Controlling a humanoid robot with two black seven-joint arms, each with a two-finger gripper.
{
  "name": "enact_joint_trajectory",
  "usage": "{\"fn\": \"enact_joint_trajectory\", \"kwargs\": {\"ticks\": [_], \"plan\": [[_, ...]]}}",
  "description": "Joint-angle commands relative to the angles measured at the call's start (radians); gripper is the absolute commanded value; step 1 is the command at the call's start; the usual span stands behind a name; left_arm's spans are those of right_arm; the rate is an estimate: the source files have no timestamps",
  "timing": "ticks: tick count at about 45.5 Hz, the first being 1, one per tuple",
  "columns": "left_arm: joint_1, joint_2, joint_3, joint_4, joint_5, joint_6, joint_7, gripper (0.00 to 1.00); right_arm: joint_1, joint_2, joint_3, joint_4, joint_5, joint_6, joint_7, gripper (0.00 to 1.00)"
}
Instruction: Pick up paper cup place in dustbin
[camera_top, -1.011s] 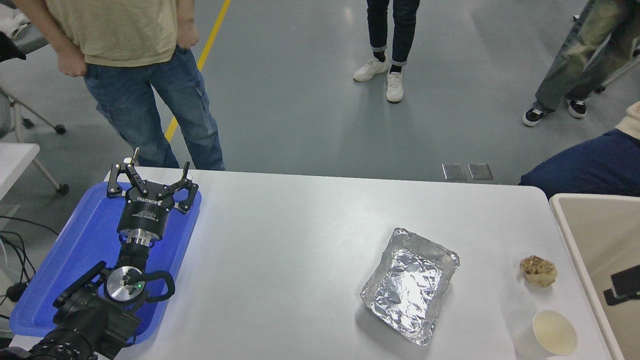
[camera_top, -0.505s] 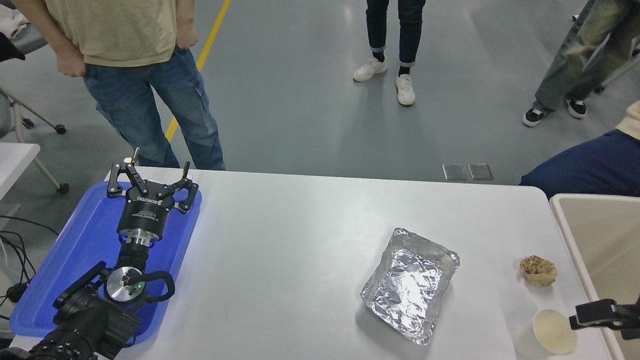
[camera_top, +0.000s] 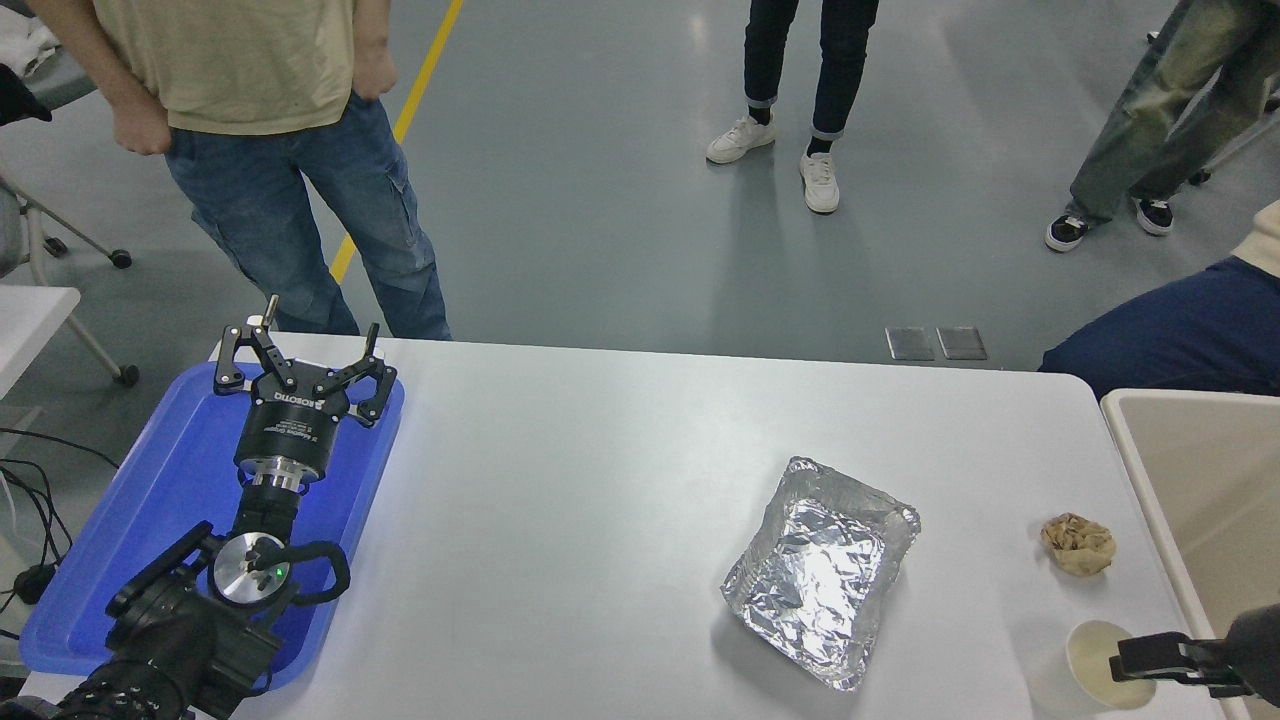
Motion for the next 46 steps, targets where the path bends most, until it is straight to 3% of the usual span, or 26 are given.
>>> {"fn": "enact_joint_trajectory", "kwargs": {"ticks": [1, 5, 6, 7, 8, 34, 46], "plan": [[0.0, 0.0, 0.0, -0.001, 0.0, 0.0, 0.0, 1.0, -0.057, 0.033, 0.035, -0.031, -0.002, -0.022, 0.0, 0.47], [0.0, 0.0, 0.0, -0.001, 0.0, 0.0, 0.0, 1.0, -0.057, 0.031, 0.035, -0.031, -0.002, -0.019, -0.001, 0.24], [0.0, 0.0, 0.0, -0.001, 0.0, 0.0, 0.0, 1.0, -0.058, 0.031, 0.035, -0.029, -0.002, -0.019, 0.0, 0.16], [0.0, 0.0, 0.0, -0.001, 0.0, 0.0, 0.0, 1.0, -0.058, 0.031, 0.035, -0.028, -0.002, -0.019, 0.0, 0.02], [0.0, 0.0, 0.0, -0.001, 0.0, 0.0, 0.0, 1.0, -0.058, 0.031, 0.035, -0.028, -0.002, -0.019, 0.0, 0.0], [0.0, 0.0, 0.0, -0.001, 0.0, 0.0, 0.0, 1.0, -0.053, -0.004, 0.035, 0.018, -0.006, -0.018, 0.0, 0.0], [0.0, 0.0, 0.0, -0.001, 0.0, -0.002, 0.002, 1.0, 0.046, -0.208, 0.031, 0.191, -0.01, 0.042, -0.003, 0.0]]}}
